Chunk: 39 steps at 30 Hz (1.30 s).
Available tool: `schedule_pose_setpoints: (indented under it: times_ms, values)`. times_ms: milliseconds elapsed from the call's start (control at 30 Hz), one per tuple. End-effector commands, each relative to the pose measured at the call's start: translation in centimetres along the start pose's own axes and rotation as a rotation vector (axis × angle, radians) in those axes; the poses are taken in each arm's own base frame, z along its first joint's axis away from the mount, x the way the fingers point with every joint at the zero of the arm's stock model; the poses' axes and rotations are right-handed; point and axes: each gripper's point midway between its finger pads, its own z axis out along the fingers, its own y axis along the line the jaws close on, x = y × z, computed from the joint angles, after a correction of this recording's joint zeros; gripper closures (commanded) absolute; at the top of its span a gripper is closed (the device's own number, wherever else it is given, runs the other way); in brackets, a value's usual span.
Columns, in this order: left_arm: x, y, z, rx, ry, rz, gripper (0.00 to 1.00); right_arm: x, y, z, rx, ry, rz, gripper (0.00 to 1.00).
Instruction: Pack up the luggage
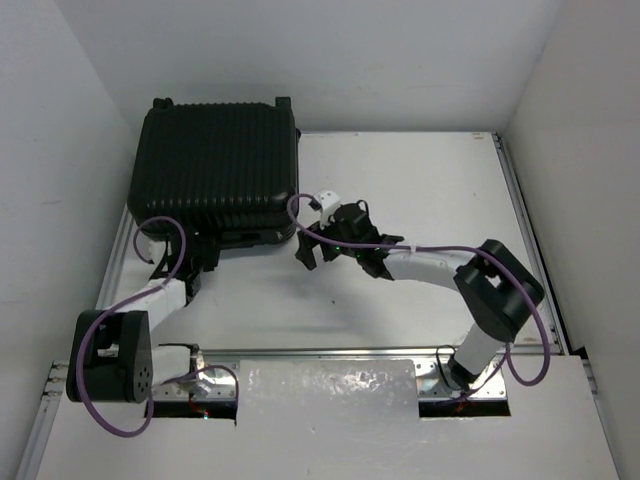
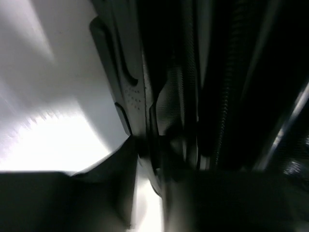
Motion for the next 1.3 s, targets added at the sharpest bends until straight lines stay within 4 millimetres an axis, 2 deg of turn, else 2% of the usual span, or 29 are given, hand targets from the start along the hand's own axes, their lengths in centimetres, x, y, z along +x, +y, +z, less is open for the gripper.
schedule_pose_setpoints:
  times_ms: [0, 33, 100, 133, 167, 200, 233, 267, 367, 467, 567, 700, 833, 1000, 1033, 1100, 1267]
  values:
    - [0.3, 0.9, 0.8, -0.02, 0.01, 0.022, 1.0, -2.2, 2.9, 1.8, -0.01, -0.049, -0.082, 0.04]
    - [0.4, 0.8, 0.8, -0.016, 0.016, 0.029, 1.0, -3.2, 3.5, 2.3, 0.0, -0.077, -0.073, 0.12]
    - [0.5, 0.3, 0.9, 0.0, 0.025, 0.042, 1.0, -2.8, 2.3, 3.6, 0.122, -0.088, -0.041, 0.21]
    - [0.7, 0.2, 0.9, 0.005, 0.035, 0.057, 1.0, -3.6, 1.9, 4.0, 0.165, -0.115, 0.012, 0.23]
    - [1.1, -0.2, 0.9, 0.023, 0.056, 0.081, 1.0, -3.8, 1.3, 4.9, 0.206, -0.127, 0.039, 0.25]
    - [1.1, -0.2, 0.9, 0.026, 0.055, 0.081, 1.0, -3.1, 1.0, 5.3, 0.221, -0.112, 0.037, 0.26]
    - [1.5, -0.4, 0.9, 0.033, 0.075, 0.103, 1.0, -4.1, 1.2, 5.8, 0.219, -0.135, 0.043, 0.27]
    - [1.6, -0.8, 1.0, 0.052, 0.084, 0.112, 1.0, -3.7, 1.1, 6.5, 0.221, -0.129, 0.045, 0.3]
    - [2.4, -1.2, 0.9, 0.08, 0.125, 0.144, 1.0, -4.7, 1.6, 7.1, 0.232, -0.165, 0.03, 0.34]
    - [3.2, -0.7, 0.9, 0.085, 0.171, 0.159, 1.0, -5.3, 0.6, 7.8, 0.3, -0.189, 0.017, 0.39]
    - [3.8, -0.3, 0.8, 0.086, 0.201, 0.143, 1.0, -7.1, 0.8, 8.6, 0.311, -0.227, 0.02, 0.48]
    - [4.1, -0.1, 1.0, 0.081, 0.22, 0.148, 1.0, -8.5, 1.7, 8.9, 0.291, -0.269, 0.026, 0.56]
    - [4.4, -0.2, 0.9, 0.09, 0.239, 0.156, 1.0, -9.7, 1.3, 8.9, 0.323, -0.312, 0.027, 0.62]
    - [4.6, 0.2, 0.8, 0.087, 0.247, 0.162, 1.0, -10.8, 0.0, 9.1, 0.4, -0.342, 0.003, 0.79]
    - [4.6, 0.4, 0.7, 0.085, 0.249, 0.164, 1.0, -10.9, -0.1, 9.1, 0.409, -0.35, 0.002, 0.89]
    - [4.6, 0.4, 0.7, 0.088, 0.248, 0.165, 1.0, -11.1, -0.9, 8.7, 0.442, -0.386, 0.009, 1.0]
    - [4.7, 0.6, 0.7, 0.088, 0.25, 0.165, 1.0, -11.1, -2.5, 7.4, 0.448, -0.456, 0.039, 1.0]
